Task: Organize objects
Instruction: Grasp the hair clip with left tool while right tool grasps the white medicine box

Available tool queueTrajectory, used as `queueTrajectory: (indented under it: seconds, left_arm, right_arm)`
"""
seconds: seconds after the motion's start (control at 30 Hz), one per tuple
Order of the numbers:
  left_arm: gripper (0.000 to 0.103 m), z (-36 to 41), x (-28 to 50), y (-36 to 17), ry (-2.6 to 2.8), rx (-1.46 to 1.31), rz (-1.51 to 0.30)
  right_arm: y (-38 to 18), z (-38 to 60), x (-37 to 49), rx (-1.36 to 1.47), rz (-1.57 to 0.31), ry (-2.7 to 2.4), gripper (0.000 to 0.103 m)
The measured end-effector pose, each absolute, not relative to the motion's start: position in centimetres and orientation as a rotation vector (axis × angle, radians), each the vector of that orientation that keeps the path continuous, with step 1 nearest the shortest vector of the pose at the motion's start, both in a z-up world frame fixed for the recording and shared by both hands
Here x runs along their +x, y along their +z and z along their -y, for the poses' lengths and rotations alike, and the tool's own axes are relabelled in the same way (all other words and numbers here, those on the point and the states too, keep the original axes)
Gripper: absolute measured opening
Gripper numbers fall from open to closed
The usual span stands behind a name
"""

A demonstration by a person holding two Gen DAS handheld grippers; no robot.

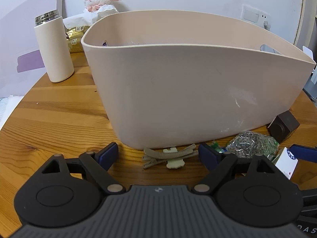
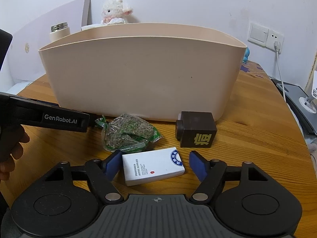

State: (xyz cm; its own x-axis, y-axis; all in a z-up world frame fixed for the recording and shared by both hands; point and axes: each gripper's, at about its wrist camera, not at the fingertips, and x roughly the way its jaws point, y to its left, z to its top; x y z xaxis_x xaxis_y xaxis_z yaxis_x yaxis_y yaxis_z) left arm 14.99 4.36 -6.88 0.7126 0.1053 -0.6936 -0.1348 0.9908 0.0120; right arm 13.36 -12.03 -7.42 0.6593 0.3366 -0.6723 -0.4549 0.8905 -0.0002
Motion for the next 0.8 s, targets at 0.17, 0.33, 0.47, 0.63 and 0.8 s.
queueTrajectory:
  seconds: [0.17,0.33,0.47,0.63,0.8]
  left_arm:
    - [0.059,-4.7,14.5,-6.5,0.125,-0.04,-0.757]
    - [0.059,-5.2,14.1,-6.3,0.113,-0.04,-0.765]
    - [0.059,-5.5,13.7,-6.4,0.106,-0.038,-0.767]
    - [0.056,-5.8,12.9,-6.2,0.089,-0.043,-0.773]
    - [0.056,-5.8,12.0,-5.9,0.084,-0.032,-0.769]
  right_arm:
    - [-7.2,11.8,13.1,-0.179,-0.723,0.454,0.059]
    - [-7.1,11.5,12.9,-0.181,-0.726,0.444,0.058]
    - [-7.0,11.3,12.5,-0.194,-0.726,0.441,0.058]
    - [-6.4,11.8,12.0,-0.197,-0.71,0.428,0.058]
    - [-5.5,12.5,11.5,-0.189,-0.687,0.41,0.058]
